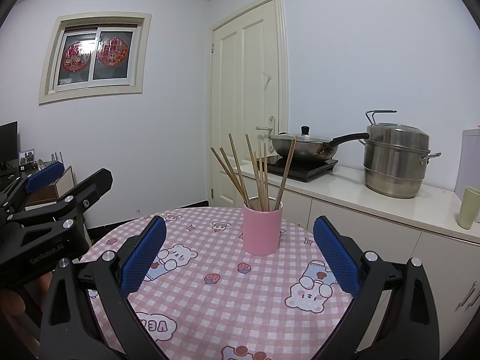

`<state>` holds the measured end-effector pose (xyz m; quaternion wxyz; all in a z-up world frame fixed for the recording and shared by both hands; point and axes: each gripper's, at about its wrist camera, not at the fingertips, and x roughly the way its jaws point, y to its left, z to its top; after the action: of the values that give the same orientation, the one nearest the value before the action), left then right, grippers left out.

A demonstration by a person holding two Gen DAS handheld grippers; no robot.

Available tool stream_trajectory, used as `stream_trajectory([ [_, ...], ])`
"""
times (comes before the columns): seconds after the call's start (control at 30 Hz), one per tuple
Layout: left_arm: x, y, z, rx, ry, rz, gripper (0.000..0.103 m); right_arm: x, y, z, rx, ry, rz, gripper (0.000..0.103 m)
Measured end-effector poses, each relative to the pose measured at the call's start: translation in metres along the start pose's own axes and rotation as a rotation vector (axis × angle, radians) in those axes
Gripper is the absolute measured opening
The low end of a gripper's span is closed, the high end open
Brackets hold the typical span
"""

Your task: Organize utensils

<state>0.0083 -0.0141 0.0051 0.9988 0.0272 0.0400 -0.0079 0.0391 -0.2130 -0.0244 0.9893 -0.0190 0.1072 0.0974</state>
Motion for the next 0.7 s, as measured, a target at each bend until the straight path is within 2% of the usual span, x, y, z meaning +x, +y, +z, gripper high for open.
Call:
stream_trajectory([
  [0.7, 0.0023, -0.001, -0.003, 0.0, 0.01, -0.001, 0.096, 0.0028, -0.0027, -0.0022, -0.001, 0.008, 0.001, 0.095],
])
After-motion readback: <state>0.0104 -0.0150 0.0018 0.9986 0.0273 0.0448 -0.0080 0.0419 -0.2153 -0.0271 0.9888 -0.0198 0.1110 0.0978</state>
